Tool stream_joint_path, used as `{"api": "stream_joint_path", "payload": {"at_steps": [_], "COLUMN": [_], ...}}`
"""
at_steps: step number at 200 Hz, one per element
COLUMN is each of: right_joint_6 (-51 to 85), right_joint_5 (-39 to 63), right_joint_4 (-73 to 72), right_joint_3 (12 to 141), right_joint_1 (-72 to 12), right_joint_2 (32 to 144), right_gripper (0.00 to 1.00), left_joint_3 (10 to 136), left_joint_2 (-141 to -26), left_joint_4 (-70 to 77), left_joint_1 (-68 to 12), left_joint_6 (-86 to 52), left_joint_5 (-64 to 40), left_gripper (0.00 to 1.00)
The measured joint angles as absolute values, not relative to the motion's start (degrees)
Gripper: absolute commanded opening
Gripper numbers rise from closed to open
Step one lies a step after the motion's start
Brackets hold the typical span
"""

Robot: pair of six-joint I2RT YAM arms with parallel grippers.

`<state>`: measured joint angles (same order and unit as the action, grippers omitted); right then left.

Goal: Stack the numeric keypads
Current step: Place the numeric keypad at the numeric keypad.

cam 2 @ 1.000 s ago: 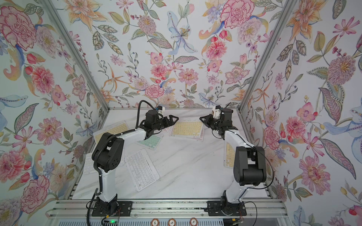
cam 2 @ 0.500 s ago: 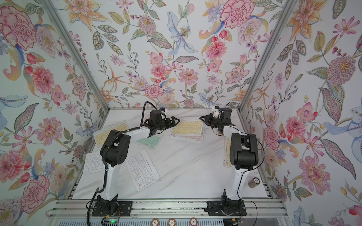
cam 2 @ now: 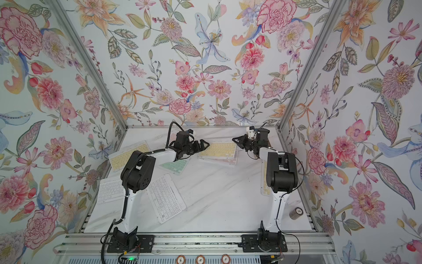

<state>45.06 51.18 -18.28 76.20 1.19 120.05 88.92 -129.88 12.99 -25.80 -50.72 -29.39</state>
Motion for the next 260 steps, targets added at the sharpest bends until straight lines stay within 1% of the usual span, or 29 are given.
{"api": "stream_joint_path", "payload": {"at_steps": [26,47,104,126,139,150,196,224,260], "right_joint_6": [45.06,44.82,41.45,40.34,39.83,39.64,39.38,39.2,38.52], "right_joint_5": [51.64,51.81,51.59,51.48,51.53,51.92,52.71,52.95,53.21], "right_joint_4": [-18.26,-18.09,-14.28,-12.62,-12.01,-11.66,-11.2,-11.14,-10.61], "right_joint_3": [76.36,76.6,78.56,78.83,79.2,79.55,80.34,80.34,80.34], "right_joint_1": [1.43,1.54,1.58,1.65,1.65,1.65,1.69,1.76,2.11], "right_joint_2": [120.9,121.12,123.57,123.92,123.98,124.01,124.01,124.01,124.01], "right_gripper": [0.07,0.12,0.16,0.16,0.12,0.11,0.11,0.1,0.11], "left_joint_3": [88.92,88.92,88.92,88.92,88.92,88.88,88.51,88.55,90.43], "left_joint_2": [-129.93,-129.97,-130.45,-130.52,-130.52,-130.52,-130.45,-129.82,-129.97], "left_joint_4": [13.04,13.06,13.08,13.23,13.26,13.28,13.54,10.61,7.6], "left_joint_1": [-25.71,-25.71,-25.71,-25.71,-25.71,-25.71,-25.65,-25.17,-24.38], "left_joint_6": [-50.72,-50.72,-50.74,-50.74,-50.74,-50.74,-49.8,-47.37,-46.37], "left_joint_5": [-29.36,-29.36,-29.36,-29.39,-29.39,-29.39,-29.17,-26.74,-26.13], "left_gripper": [0.99,0.99,0.99,0.99,0.99,0.99,0.99,0.99,0.99]}}
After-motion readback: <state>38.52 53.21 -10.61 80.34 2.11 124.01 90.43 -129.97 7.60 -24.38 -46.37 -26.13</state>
